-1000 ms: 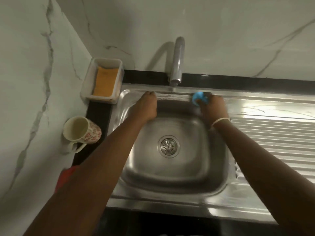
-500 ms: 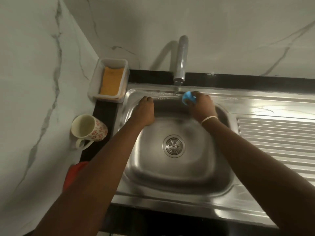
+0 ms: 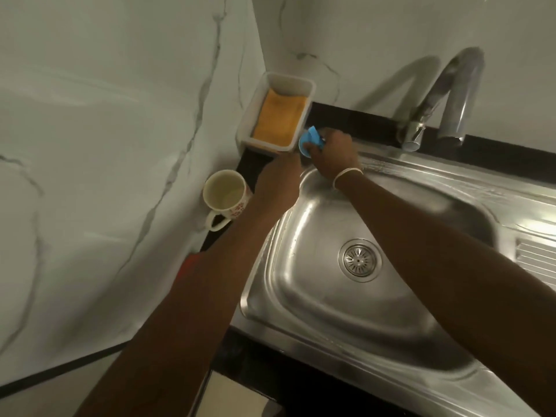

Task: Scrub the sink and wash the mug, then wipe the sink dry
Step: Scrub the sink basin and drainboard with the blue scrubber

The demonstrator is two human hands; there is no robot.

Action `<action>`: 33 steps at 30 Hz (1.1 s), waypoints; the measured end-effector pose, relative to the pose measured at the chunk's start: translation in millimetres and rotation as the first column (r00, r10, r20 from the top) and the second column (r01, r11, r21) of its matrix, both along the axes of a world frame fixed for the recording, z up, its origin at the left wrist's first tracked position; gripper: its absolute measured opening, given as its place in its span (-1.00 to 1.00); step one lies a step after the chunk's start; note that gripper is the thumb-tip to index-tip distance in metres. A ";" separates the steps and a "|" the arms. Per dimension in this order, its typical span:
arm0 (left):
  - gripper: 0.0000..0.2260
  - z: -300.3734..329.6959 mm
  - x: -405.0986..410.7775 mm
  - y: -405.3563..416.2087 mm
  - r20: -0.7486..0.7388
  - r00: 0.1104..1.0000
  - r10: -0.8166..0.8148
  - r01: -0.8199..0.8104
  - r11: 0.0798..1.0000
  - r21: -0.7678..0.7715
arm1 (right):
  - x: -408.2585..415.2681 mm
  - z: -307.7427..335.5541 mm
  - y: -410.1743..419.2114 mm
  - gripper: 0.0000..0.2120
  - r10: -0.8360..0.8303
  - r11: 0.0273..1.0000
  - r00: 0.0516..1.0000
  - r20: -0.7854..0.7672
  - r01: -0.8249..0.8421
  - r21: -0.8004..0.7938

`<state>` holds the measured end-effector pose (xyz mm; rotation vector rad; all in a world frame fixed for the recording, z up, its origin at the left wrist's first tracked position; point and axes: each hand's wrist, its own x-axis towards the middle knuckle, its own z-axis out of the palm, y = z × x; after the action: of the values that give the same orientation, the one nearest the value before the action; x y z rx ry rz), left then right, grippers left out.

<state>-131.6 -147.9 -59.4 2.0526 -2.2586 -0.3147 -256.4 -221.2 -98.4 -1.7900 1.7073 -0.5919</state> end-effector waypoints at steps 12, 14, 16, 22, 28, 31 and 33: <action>-0.81 20.8 8.4 -45.1 0.093 0.987 0.132 -0.123 0.987 -0.100 | -5.8 -38.6 63.1 -0.67 0.205 0.974 0.975 0.084 -0.211 0.078; -0.83 21.6 6.9 -45.0 0.093 0.986 0.138 -0.130 0.987 -0.089 | -8.3 -31.1 47.7 -0.66 0.169 0.985 0.985 0.027 -0.170 0.018; -0.84 19.1 9.6 -45.4 0.080 0.984 0.159 -0.152 0.984 -0.090 | -9.0 -13.9 20.6 -0.67 0.126 0.991 0.990 -0.056 -0.128 -0.025; -0.76 20.8 8.9 -39.7 0.075 0.983 0.170 -0.165 0.984 -0.068 | -23.4 11.2 -10.4 -0.65 0.147 0.989 0.975 -0.168 -0.142 0.042; -0.86 21.3 -32.6 2.8 0.091 0.996 0.020 -0.001 0.979 -0.203 | -106.4 -2.1 34.4 -0.60 0.027 1.000 0.979 -0.200 -0.028 -0.003; -0.80 -0.1 -78.5 35.4 0.135 0.985 -0.103 0.115 0.990 -0.085 | -167.1 -4.0 66.0 -0.58 -0.108 0.994 0.955 -0.275 0.111 -0.005; -0.76 -11.2 -97.8 52.1 0.158 0.972 -0.176 0.180 0.984 -0.009 | -211.3 0.3 88.9 -0.59 -0.217 0.974 0.926 -0.311 0.226 -0.007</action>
<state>-229.4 -95.9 -70.6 1.9301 -2.5323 -0.1393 -467.7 -132.2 -98.2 -1.7535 2.1399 -0.3883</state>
